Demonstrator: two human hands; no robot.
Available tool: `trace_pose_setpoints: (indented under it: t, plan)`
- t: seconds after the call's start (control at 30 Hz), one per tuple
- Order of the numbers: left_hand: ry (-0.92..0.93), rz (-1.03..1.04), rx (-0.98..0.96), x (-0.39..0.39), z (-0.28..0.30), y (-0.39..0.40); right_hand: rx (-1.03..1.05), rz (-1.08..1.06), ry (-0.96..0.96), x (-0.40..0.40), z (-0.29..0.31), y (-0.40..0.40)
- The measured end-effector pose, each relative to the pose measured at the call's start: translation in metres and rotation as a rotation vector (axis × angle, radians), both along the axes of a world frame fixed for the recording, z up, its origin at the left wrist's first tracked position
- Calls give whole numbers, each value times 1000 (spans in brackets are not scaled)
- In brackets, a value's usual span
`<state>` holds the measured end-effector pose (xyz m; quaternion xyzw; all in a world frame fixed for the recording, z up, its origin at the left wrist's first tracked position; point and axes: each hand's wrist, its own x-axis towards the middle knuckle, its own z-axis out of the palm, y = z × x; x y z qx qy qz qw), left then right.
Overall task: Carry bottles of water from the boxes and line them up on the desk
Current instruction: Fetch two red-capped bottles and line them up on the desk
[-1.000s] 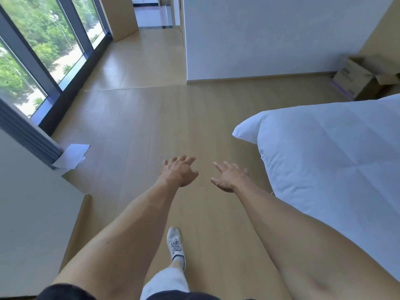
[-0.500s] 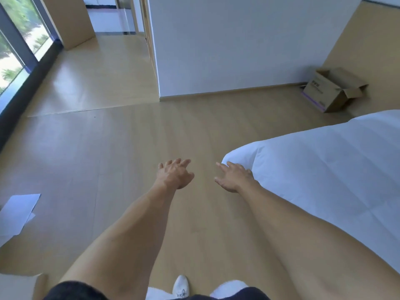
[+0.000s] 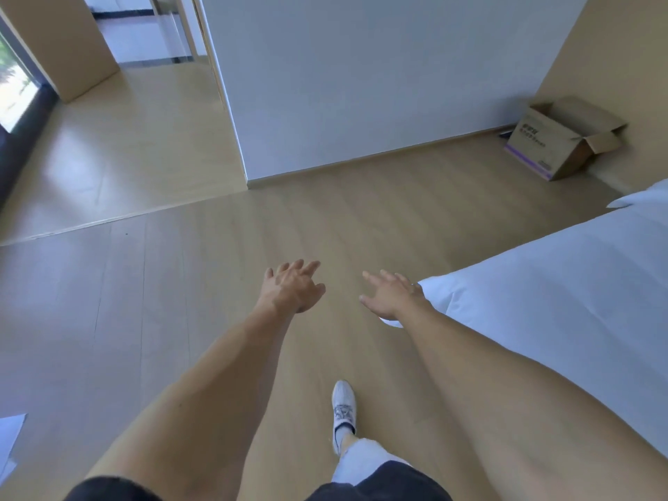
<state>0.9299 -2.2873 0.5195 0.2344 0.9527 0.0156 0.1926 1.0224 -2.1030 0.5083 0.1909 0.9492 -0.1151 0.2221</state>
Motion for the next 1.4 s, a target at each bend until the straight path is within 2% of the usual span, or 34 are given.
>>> trace_pose_setpoints:
  t: [0.27,0.53,0.8,1.03,1.2,1.4]
  plan:
    - [34,2,-9,-175,28,80,-8,-14,9,-181,22,76]
    - [29,-30,7,-308,27,135,-4,-3,-3,-309,30,126]
    - [14,-153,39,-460,-2,211,29,-150,-28,-427,15,193]
    - [-3,-326,42,-595,16,287,20,-325,6,-529,33,247]
    - [-9,-478,36,-644,22,367,28,-471,30,-560,38,302]
    - [-19,-651,34,-661,15,480,21,-618,28,-574,29,385]
